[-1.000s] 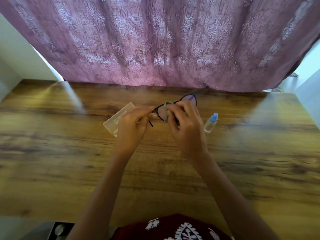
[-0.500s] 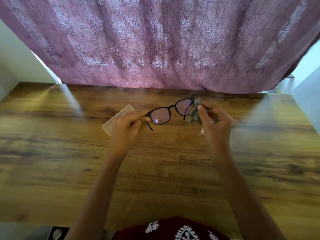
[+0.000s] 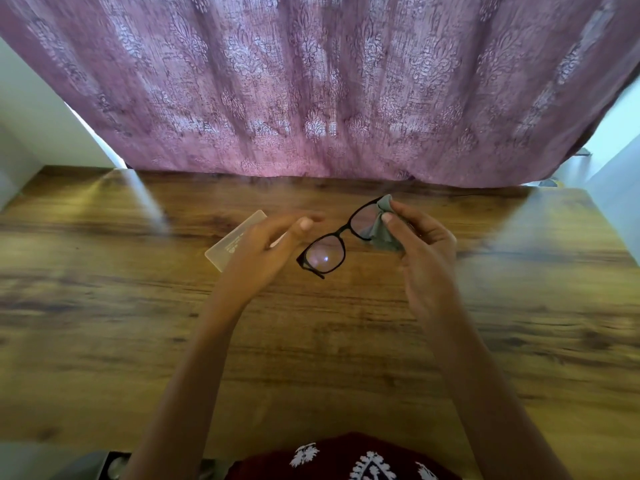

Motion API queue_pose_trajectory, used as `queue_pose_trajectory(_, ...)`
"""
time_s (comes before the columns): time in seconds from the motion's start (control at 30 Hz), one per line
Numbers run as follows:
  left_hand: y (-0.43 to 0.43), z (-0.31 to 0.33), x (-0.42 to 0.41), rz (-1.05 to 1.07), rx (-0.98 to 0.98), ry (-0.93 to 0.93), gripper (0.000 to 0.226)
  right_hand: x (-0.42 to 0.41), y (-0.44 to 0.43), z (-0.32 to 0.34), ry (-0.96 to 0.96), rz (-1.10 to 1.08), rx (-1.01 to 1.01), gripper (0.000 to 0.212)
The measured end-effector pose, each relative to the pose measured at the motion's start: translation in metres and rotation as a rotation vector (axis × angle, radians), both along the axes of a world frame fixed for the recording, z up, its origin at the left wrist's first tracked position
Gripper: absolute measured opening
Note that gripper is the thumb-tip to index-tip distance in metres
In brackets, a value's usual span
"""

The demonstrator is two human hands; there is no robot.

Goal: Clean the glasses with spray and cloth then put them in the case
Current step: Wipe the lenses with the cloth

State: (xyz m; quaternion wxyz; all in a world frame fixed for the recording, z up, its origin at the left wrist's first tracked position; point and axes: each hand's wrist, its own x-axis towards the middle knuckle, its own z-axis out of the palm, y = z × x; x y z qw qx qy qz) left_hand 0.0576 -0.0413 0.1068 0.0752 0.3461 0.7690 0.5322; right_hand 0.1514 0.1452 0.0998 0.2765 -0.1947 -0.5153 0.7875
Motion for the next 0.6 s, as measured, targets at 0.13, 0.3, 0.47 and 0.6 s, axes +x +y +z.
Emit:
queue_pose_trajectory(0.13, 0.019, 0.008, -0.006, 0.02, -0.169, 0.141, 0.032, 0.0, -0.009, -0.002, -0.015, -0.026, 0.038, 0.018)
queue_pose_trajectory(0.3, 0.027, 0.009, -0.006, -0.024, -0.27, 0.251, 0.032, -0.002, -0.013, -0.005, -0.021, -0.09, 0.076, 0.02)
queue_pose_trajectory(0.47, 0.028, 0.006, -0.007, -0.007, -0.212, 0.317, 0.038, 0.0, -0.012, -0.007, -0.063, -0.18, 0.559, 0.023)
queue_pose_trajectory(0.6, 0.028, 0.005, -0.01, 0.017, -0.199, 0.343, 0.03, 0.001, -0.015, -0.009, -0.062, -0.363, 1.001, 0.023)
